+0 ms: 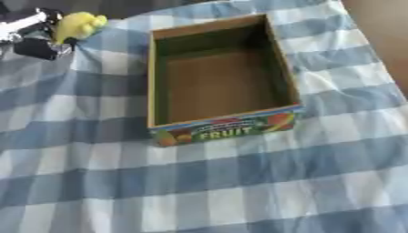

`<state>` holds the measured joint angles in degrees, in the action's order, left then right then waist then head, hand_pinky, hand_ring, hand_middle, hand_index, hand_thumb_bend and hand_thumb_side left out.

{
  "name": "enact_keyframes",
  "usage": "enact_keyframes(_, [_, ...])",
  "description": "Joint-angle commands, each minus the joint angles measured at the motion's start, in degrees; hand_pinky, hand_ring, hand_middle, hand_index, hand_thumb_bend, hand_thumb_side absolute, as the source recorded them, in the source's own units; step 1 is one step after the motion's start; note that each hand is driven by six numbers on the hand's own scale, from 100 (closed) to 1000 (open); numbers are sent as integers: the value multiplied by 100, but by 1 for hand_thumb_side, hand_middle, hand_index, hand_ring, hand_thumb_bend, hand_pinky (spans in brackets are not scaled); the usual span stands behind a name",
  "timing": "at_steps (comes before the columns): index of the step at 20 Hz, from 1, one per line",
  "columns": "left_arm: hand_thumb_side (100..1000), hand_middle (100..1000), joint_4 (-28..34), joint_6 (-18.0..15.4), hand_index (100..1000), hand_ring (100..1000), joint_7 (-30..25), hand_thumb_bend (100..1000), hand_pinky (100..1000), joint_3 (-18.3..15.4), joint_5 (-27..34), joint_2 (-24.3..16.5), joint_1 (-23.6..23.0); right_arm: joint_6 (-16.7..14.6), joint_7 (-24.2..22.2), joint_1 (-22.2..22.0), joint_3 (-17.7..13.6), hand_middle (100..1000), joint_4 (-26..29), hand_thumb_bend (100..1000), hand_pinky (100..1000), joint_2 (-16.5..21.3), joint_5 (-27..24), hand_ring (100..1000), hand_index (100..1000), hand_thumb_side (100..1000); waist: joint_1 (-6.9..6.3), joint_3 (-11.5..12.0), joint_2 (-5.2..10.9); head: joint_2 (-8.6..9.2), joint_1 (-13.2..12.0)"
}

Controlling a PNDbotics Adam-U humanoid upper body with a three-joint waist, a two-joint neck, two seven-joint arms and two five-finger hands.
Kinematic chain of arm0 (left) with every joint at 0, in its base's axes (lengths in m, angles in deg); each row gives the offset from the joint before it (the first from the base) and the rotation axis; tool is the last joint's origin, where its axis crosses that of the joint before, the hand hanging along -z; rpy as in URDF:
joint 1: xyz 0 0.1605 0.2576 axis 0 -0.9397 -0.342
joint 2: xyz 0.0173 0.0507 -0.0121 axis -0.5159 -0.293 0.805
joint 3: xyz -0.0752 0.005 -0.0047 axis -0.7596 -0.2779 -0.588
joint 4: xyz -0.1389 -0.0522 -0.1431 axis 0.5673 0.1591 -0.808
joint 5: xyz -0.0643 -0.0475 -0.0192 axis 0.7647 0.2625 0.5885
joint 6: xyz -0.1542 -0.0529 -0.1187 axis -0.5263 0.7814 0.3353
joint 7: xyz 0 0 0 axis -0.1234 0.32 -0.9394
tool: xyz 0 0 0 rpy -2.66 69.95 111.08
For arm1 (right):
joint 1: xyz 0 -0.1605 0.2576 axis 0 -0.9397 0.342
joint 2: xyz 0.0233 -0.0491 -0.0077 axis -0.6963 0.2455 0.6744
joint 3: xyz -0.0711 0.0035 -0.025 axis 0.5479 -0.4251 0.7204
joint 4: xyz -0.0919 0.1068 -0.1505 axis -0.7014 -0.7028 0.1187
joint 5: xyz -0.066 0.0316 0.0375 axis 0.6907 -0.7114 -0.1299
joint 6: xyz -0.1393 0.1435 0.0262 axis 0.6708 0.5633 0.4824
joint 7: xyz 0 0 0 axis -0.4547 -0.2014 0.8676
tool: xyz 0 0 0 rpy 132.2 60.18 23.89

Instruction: Pick up objects on the table and place them in the box.

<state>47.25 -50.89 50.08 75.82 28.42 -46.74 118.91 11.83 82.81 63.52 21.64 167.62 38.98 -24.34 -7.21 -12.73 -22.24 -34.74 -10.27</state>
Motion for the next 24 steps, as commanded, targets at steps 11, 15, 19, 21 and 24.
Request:
enact_keyframes(11, [516, 843, 287, 215, 799, 851, -358, 100, 706, -123, 665, -324, 25, 37, 26, 12, -29, 652, 100, 100, 938, 32, -24, 884, 831, 730, 49, 63, 190, -45, 30])
enact_keyframes(15, [397, 827, 517, 245, 769, 835, -280, 100, 690, -91, 808, -324, 6, 41, 36, 5, -37, 652, 100, 100, 938, 28, -25, 884, 831, 732, 55, 71, 205, -48, 52])
enact_keyframes(19, [334, 815, 819, 181, 758, 829, -179, 100, 686, 13, 858, -276, -9, 42, 40, 6, -39, 652, 100, 100, 937, 23, -27, 884, 831, 731, 78, 67, 226, -52, 75])
enact_keyframes(21, [301, 803, 1030, 110, 752, 822, -115, 100, 681, 95, 860, -216, -9, 41, 50, 8, -45, 652, 100, 100, 937, 23, -29, 883, 831, 729, 94, 63, 241, -61, 94])
enact_keyframes(24, [411, 787, 1392, 12, 745, 814, 10, 100, 682, 221, 820, -82, -7, 32, 63, 15, -51, 651, 100, 100, 935, 19, -34, 881, 830, 780, 118, 62, 266, -84, 145])
